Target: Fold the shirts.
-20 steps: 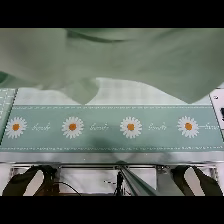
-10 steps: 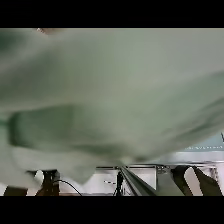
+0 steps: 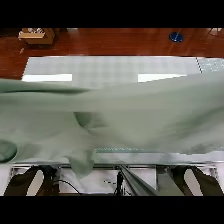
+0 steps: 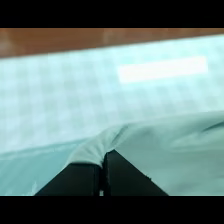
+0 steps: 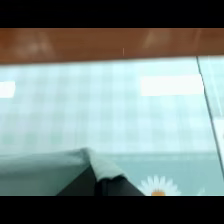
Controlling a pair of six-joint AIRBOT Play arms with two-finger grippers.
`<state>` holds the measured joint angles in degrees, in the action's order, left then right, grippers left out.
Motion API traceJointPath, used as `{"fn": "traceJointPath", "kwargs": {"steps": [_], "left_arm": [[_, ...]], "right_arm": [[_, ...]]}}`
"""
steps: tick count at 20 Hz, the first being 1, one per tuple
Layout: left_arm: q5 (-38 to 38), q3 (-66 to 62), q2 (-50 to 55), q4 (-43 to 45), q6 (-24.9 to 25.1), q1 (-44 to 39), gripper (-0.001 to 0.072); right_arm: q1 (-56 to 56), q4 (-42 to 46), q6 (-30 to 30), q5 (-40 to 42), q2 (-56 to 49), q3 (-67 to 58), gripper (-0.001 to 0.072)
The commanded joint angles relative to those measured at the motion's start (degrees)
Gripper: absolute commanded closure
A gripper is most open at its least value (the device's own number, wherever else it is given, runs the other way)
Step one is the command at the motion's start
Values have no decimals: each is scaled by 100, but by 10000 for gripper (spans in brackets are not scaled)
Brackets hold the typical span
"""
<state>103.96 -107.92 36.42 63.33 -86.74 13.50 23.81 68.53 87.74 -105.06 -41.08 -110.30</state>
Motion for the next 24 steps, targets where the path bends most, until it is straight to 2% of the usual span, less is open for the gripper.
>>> {"fn": "traceJointPath", "kwargs": {"steps": [1,4,6,12,16,24], "left_arm": [[-175,1108,90,31,166,4,686],[-1119,1895,424,-245,326,-9,685],[-1615,2173,881,-400,584,-149,685],[-2061,2256,3036,-391,1274,-605,685],[-2627,2253,4223,-387,1784,-649,685],[-4413,2253,5429,-455,1816,-774,684]], "right_arm": [[-490,619,-195,-101,-142,1311,679],[-796,520,-302,177,-911,1803,679],[-1027,566,-345,702,-1556,1803,678],[-1386,463,-455,2024,-3589,1803,678],[-1521,330,-588,3333,-4476,1803,678],[-1545,-352,-597,4736,-5421,1803,677]]}}
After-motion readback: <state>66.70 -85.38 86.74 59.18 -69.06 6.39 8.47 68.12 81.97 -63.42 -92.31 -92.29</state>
